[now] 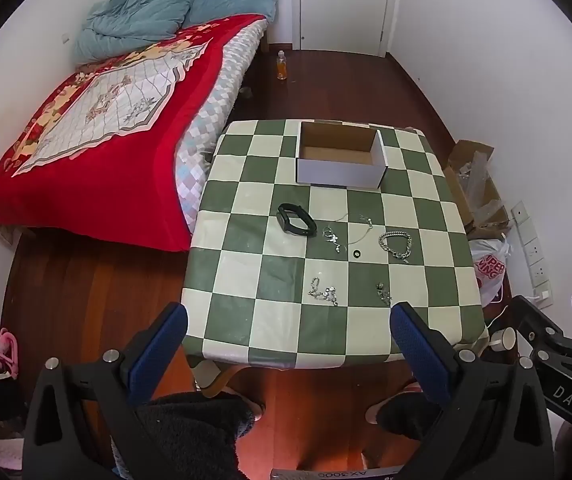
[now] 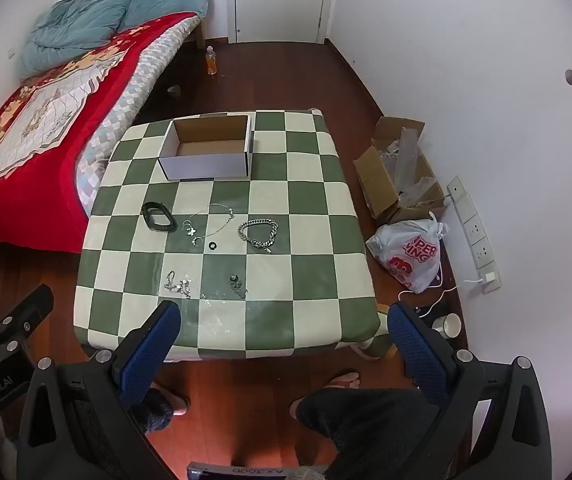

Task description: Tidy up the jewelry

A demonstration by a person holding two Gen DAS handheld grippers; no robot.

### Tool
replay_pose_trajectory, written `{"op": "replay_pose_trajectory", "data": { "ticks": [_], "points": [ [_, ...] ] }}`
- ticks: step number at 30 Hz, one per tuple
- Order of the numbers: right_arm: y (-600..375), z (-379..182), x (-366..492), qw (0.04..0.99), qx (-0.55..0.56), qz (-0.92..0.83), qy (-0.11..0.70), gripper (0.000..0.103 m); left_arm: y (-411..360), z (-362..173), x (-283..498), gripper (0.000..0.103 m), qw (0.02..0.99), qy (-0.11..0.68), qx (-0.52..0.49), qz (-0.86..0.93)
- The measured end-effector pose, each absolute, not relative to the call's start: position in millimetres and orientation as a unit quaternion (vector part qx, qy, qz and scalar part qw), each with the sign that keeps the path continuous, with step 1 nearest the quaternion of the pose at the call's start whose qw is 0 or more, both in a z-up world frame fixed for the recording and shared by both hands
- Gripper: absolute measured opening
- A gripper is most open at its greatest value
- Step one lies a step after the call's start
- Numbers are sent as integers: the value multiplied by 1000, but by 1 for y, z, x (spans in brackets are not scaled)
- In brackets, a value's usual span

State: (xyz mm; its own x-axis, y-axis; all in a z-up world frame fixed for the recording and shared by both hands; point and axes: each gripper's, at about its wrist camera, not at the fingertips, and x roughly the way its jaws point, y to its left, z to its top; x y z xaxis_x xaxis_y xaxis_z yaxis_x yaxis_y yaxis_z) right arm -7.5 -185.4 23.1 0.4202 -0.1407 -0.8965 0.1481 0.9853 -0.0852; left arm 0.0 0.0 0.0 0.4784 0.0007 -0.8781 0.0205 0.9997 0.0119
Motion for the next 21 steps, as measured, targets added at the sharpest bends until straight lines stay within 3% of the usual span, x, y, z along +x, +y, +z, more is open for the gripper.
{"op": "replay_pose_trajectory", "data": {
  "ticks": [21],
  "points": [
    [-187,21,-7,845,3,-86,528,103,-2,2,3,103,862,507,6,-7]
  ]
}}
